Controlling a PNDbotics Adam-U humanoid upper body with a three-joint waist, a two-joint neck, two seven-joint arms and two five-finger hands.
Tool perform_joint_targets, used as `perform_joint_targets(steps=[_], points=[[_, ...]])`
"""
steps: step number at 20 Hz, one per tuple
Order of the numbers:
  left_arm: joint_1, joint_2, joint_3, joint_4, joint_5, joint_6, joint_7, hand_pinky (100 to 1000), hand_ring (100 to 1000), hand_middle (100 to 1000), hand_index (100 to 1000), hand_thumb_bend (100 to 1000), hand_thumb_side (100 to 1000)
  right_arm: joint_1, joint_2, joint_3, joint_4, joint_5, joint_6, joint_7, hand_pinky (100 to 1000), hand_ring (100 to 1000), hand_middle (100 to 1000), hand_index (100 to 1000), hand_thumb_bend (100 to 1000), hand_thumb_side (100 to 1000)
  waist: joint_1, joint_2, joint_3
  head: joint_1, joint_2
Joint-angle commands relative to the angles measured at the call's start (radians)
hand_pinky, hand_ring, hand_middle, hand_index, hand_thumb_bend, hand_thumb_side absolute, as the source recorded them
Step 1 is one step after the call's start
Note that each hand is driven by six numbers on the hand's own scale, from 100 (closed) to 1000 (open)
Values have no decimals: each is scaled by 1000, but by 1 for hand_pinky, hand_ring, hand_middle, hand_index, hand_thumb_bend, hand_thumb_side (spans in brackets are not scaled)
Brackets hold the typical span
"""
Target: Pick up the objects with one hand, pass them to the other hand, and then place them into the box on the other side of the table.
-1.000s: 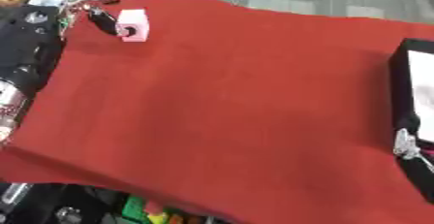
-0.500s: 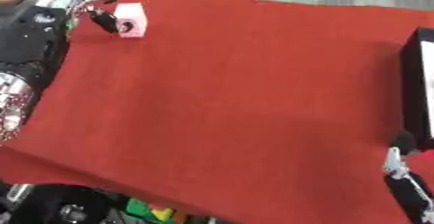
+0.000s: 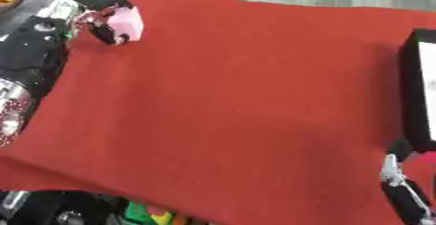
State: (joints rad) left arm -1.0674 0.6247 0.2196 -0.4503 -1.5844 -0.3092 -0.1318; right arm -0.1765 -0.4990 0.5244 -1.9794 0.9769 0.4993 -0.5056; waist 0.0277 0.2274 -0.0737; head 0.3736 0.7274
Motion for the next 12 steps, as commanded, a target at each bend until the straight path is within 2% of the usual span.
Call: perform_joint_targets(steps=[1, 4, 6, 9, 12], points=[[-15, 36, 12, -18, 10, 27, 67, 949, 911, 929, 951, 265, 294, -7, -5, -2, -21, -2, 1, -3, 747, 972, 758, 936, 100, 357, -3, -12, -1, 2, -12], [-17, 34, 14, -13, 16, 36, 132, 946, 914, 931, 954, 238, 286, -6, -3, -1, -21, -2, 2, -2, 747, 972, 757, 936, 100, 357, -5, -12, 0, 3, -13], [-17, 33, 14, 1, 31, 35, 136, 945, 918, 936, 955, 206, 292, -7, -2, 0, -21, -3, 2, -2, 746, 972, 756, 936, 100, 359, -6, -11, 1, 3, -14], [-14, 35, 12, 34, 84, 24, 84, 951, 932, 943, 957, 135, 301, -10, 1, 5, -21, -5, 0, -2, 746, 973, 754, 936, 100, 360, -8, -7, -1, 1, -21], [-9, 41, 4, 68, 146, 22, 0, 957, 945, 959, 964, 139, 313, -9, 5, 9, -21, -7, -1, -3, 745, 974, 753, 936, 100, 362, -10, -2, -5, -1, -28]])
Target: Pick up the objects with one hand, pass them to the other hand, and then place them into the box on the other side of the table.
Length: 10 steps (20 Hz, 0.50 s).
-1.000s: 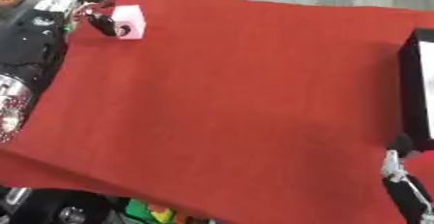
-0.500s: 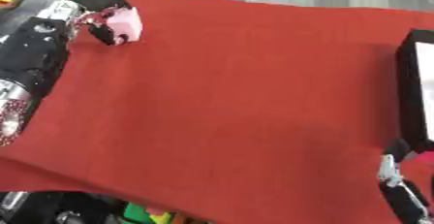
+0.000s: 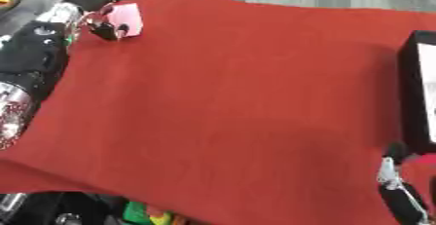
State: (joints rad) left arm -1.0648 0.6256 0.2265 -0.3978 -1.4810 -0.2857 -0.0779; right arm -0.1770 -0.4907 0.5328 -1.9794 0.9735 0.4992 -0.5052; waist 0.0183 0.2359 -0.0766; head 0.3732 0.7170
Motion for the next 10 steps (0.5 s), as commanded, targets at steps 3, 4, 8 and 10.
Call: perform_joint_targets(steps=[3, 4, 8, 10], points=[[-9, 43, -9, 23, 84, 6, -85, 960, 955, 976, 968, 140, 312, -7, 0, 4, -21, -6, 0, -5, 745, 974, 751, 936, 100, 362, -4, -7, -6, -3, -20], [-8, 44, -10, 21, 90, 9, -81, 961, 956, 981, 971, 164, 312, -7, 1, 4, -21, -7, 0, -6, 745, 974, 750, 936, 100, 362, -4, -7, -6, -3, -20], [-5, 39, -15, 22, 95, 16, -57, 885, 824, 811, 894, 204, 310, -6, 3, 7, -21, -11, 1, -8, 743, 975, 749, 936, 100, 368, -6, -6, -6, -3, -19], [-1, 37, -19, 24, 87, 23, -44, 801, 697, 656, 780, 176, 286, -7, 3, 8, -21, -12, 1, -10, 743, 974, 748, 936, 100, 370, -6, -7, -6, -4, -18]])
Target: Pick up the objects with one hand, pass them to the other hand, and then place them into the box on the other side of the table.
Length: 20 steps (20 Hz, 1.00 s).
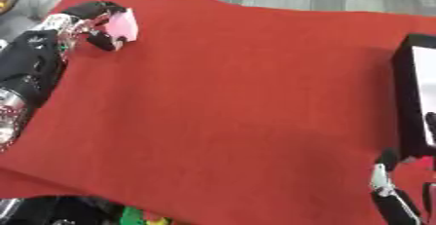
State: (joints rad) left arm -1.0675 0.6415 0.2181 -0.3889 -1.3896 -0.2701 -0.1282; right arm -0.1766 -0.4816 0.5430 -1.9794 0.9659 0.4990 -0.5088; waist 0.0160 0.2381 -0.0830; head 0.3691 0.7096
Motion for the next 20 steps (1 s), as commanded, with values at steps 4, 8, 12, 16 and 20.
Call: perform_joint_targets(steps=[4, 8, 12, 16, 20], points=[[8, 18, -4, 3, -10, 21, 82, 685, 507, 457, 595, 100, 237, -7, -9, -3, -21, -6, 2, -8, 744, 973, 748, 938, 100, 369, -3, -13, 0, -1, -8], [15, 20, 11, -25, 24, -4, 170, 668, 472, 407, 537, 100, 234, -4, -14, -6, -21, -9, 3, -9, 743, 971, 747, 941, 100, 367, -1, -24, 2, -3, 0], [24, 27, 22, -87, 93, -79, 158, 678, 464, 395, 518, 100, 244, -4, -23, -9, -21, -10, -1, -4, 745, 967, 748, 943, 100, 360, 3, -43, 10, -15, 18], [44, 33, 31, -173, 192, -154, 88, 674, 462, 392, 511, 100, 246, -7, -33, -14, -21, -6, -7, 7, 748, 963, 750, 944, 100, 354, 7, -63, 21, -42, 40], [77, 24, 36, -260, 330, -217, 14, 663, 454, 384, 499, 100, 252, -16, -41, -12, -21, 2, -23, 24, 752, 959, 752, 945, 100, 349, 10, -83, 33, -90, 59]])
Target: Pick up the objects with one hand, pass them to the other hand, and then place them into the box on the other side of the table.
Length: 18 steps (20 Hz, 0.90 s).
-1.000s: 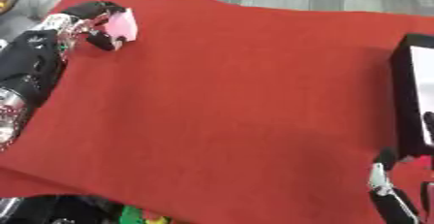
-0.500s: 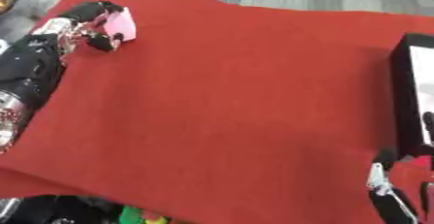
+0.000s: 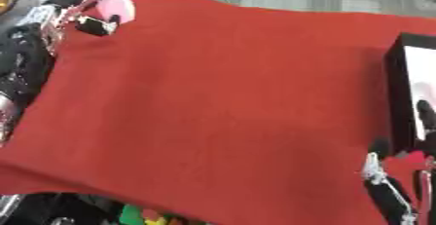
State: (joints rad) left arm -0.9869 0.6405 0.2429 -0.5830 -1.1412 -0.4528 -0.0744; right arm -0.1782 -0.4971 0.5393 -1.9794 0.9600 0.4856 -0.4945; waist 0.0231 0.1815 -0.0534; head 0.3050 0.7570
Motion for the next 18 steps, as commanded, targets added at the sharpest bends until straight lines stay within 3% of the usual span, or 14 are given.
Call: perform_joint_targets(steps=[1, 5, 8, 13, 18], points=[[10, 17, 12, -97, 143, -54, -64, 654, 447, 376, 488, 100, 263, -20, -27, -7, -21, 13, -17, 16, 756, 955, 755, 946, 100, 348, 3, -32, 6, -43, 12], [87, -25, -1, -264, 460, -100, -201, 639, 434, 365, 472, 100, 303, -47, -31, 3, -21, 37, -51, 46, 771, 942, 763, 950, 100, 345, 3, -48, 16, -99, 13], [169, -68, -34, -416, 727, -83, -342, 633, 433, 366, 470, 100, 321, -79, -33, 12, -21, 64, -86, 73, 776, 927, 764, 952, 143, 347, 0, -57, 21, -142, 13], [283, -145, -96, -597, 1051, 44, -577, 627, 430, 367, 468, 100, 327, -130, -27, 37, -21, 112, -125, 121, 793, 908, 773, 961, 196, 349, -7, -67, 30, -214, 13], [342, -263, -157, -718, 1198, 198, -747, 626, 435, 372, 471, 100, 337, -185, -17, 70, -21, 144, -164, 167, 809, 897, 793, 969, 291, 357, -18, -75, 38, -262, 13]])
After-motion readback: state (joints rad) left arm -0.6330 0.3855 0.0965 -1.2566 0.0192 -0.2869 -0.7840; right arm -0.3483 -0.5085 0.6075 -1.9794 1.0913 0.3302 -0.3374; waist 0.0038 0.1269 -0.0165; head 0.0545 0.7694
